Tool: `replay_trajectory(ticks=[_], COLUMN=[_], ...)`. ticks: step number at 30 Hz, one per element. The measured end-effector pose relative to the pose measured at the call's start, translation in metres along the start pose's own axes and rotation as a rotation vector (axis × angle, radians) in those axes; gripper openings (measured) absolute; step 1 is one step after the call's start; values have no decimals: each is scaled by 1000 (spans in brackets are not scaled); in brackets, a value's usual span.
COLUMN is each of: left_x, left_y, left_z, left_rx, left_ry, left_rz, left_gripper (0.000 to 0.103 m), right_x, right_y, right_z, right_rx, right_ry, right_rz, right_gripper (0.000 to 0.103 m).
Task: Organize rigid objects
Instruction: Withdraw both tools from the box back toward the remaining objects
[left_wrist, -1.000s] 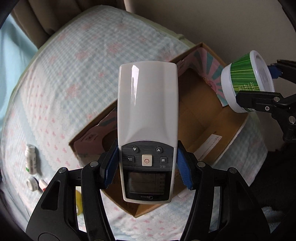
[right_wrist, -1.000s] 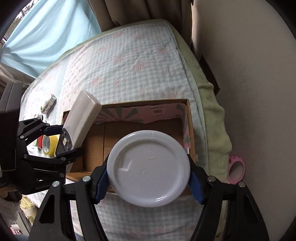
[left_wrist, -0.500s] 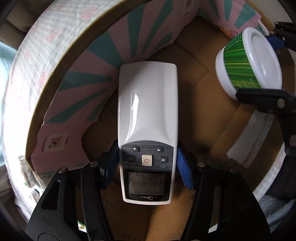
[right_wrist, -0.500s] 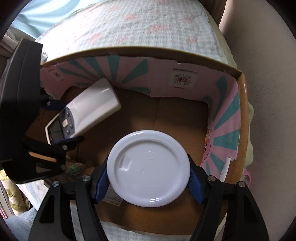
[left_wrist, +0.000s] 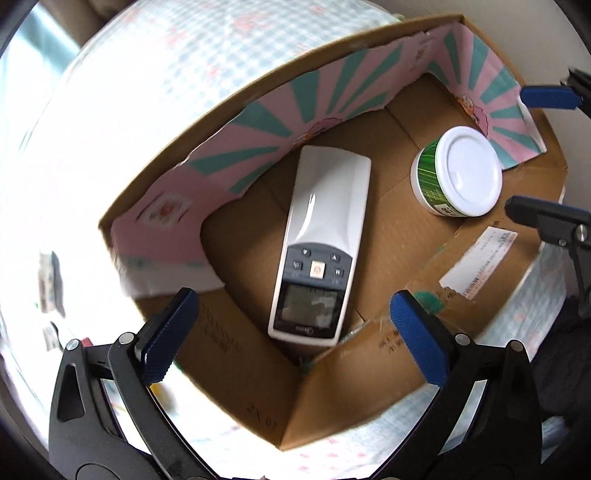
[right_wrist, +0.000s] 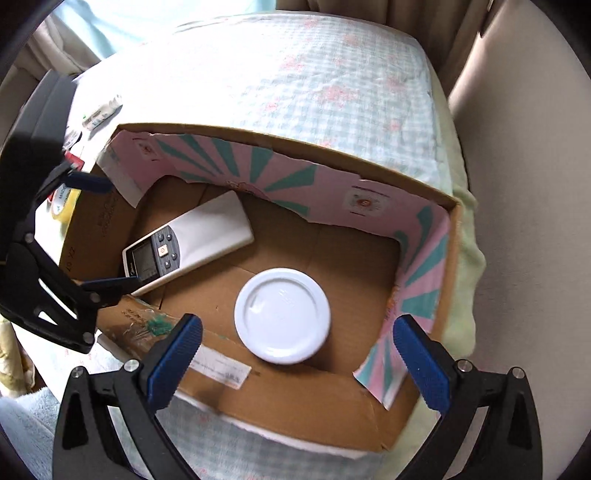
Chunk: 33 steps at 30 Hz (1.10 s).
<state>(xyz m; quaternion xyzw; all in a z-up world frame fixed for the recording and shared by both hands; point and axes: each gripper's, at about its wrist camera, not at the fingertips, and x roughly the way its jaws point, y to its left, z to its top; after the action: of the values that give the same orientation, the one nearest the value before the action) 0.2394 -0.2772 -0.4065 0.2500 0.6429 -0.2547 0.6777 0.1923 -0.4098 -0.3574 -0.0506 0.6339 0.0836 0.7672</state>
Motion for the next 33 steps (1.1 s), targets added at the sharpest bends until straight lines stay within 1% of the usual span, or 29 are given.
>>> replay_trajectory(ticks=[2,4,6,10,13,16,18,23,27,31,33], left_x=[-6,-15,-24,-47,-73,-95,-120,-159,-181,-203,-210], left_y=[3,4,8,10,9,9,12,32,56,85,100], left_z=[-6,-11,-8,-15,-18,-30,-43,-80,-118,-164,-187], left_rx=[-39,-55,-58,-75,-88,-97,-110,-175,-246,-316,-335], left_ry=[-9,-28,-53,-98,-124,-150,-169,-218,-242,-259,-267], left_rz=[-26,-35,-28,-27,-17,13,23,49,66,99,117], left_gripper=[103,103,103,103,103,103,103,103,103,103,103], right_x=[-7,-17,-26,-44,-56,-65,-74,-104,-128,-152,-161], right_y=[-6,-13,-8,-1,9,17,24,54,91,133,152], right_z=[0,-1,0,1,2,5,9,22,37,51,54], right_rx=[58,93,88,61,35,36,38,9,-49,-100,-111], right_ry=[20,-7,-36,-68,-87,-87,-101,-160,-206,-248,-265], right_rz=[21,31,10,-32,-56,-26,-23,-2,12,39,49], right_gripper=[103,103,103,103,103,103,103,103,103,103,103])
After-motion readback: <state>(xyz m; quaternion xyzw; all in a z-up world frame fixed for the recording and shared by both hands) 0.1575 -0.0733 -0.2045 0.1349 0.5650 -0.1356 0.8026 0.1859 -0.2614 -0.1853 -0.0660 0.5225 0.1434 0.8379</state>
